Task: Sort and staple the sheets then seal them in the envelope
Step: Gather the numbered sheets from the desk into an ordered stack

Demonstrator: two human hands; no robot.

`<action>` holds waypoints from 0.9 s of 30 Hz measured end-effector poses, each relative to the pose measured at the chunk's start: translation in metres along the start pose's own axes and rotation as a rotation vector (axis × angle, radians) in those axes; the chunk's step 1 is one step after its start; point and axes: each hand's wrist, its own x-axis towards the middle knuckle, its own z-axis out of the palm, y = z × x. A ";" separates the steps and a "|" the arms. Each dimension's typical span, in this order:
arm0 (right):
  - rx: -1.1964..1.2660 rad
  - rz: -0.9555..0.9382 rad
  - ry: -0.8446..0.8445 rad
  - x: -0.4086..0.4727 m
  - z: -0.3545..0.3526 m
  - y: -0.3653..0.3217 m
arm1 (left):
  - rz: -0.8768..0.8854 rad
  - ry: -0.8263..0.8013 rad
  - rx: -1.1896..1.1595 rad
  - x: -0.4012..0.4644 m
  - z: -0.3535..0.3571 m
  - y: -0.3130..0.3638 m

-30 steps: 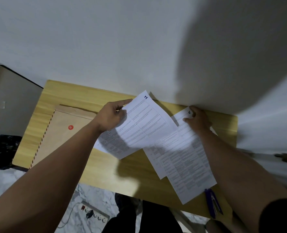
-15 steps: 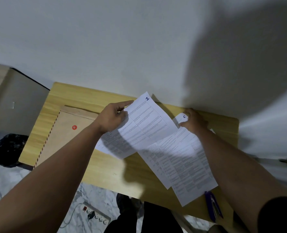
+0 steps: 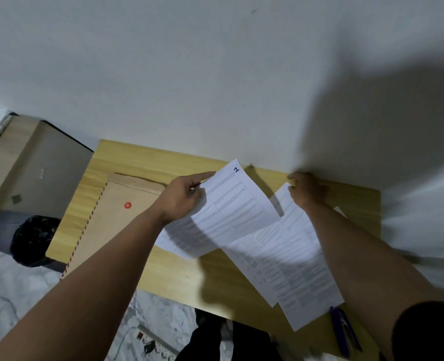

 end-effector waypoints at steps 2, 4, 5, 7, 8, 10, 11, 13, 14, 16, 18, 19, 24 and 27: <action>0.005 -0.010 0.023 0.001 0.000 -0.003 | 0.004 -0.008 -0.010 -0.001 0.001 -0.003; 0.024 -0.017 0.063 0.000 0.001 -0.003 | 0.014 0.003 -0.010 -0.002 0.002 -0.005; 0.020 -0.018 0.079 -0.002 0.001 -0.003 | 0.015 0.008 -0.012 -0.002 0.003 -0.006; 0.018 -0.013 0.092 -0.004 0.003 -0.003 | 0.014 0.014 -0.016 -0.003 0.004 -0.010; 0.032 -0.011 0.094 -0.005 0.003 -0.004 | 0.015 0.007 -0.018 -0.004 0.005 -0.011; 0.075 -0.026 0.097 -0.008 -0.002 -0.007 | 0.024 -0.007 -0.016 -0.004 0.005 -0.016; 0.094 -0.055 0.107 -0.010 -0.007 -0.011 | 0.031 -0.002 -0.001 -0.005 0.005 -0.018; 0.147 -0.109 0.090 -0.015 -0.020 -0.024 | 0.042 0.023 0.040 -0.007 0.003 -0.016; 0.162 -0.123 0.070 -0.017 -0.029 -0.033 | 0.050 0.027 0.047 -0.008 0.001 -0.013; 0.145 -0.152 0.030 -0.021 -0.050 -0.050 | 0.075 0.011 0.053 -0.012 -0.005 -0.005; 0.102 -0.244 0.045 -0.027 -0.073 -0.067 | 0.107 0.011 0.058 -0.016 -0.014 0.004; 0.092 -0.297 0.080 -0.035 -0.088 -0.077 | 0.128 0.019 0.058 -0.019 -0.019 0.008; 0.124 -0.399 0.101 -0.104 -0.174 -0.142 | 0.256 0.064 0.063 -0.045 -0.051 0.028; 0.165 -0.413 0.077 -0.142 -0.215 -0.175 | 0.349 0.116 0.066 -0.063 -0.073 0.040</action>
